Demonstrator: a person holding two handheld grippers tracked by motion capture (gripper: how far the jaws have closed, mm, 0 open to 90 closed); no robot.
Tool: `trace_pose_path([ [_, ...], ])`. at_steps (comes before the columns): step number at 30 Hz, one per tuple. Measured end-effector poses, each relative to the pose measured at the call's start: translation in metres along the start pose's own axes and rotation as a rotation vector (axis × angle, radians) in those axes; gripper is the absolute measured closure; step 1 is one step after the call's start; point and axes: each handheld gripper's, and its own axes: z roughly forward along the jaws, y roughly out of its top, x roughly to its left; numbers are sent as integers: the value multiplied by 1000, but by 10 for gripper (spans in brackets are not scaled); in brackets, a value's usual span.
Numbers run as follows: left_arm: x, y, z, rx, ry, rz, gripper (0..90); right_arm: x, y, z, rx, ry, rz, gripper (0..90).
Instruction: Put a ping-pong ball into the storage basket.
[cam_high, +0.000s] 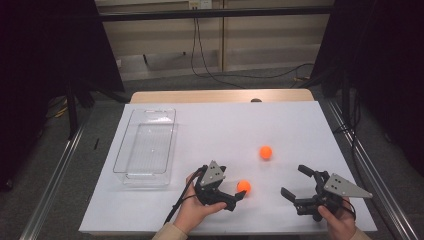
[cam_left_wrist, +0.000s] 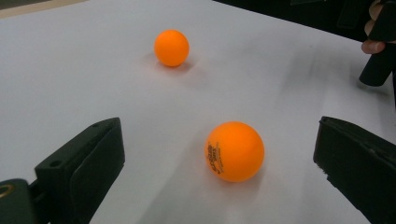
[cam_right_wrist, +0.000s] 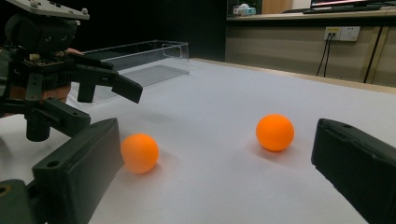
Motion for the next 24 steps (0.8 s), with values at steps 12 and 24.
trace_pose_path([
  [12,0,1,3,21,-13,-1,33,0,0,0,1,1,1,15],
  [24,-2,1,7,31,-15,-8,33,0,0,0,-1,2,1,15],
])
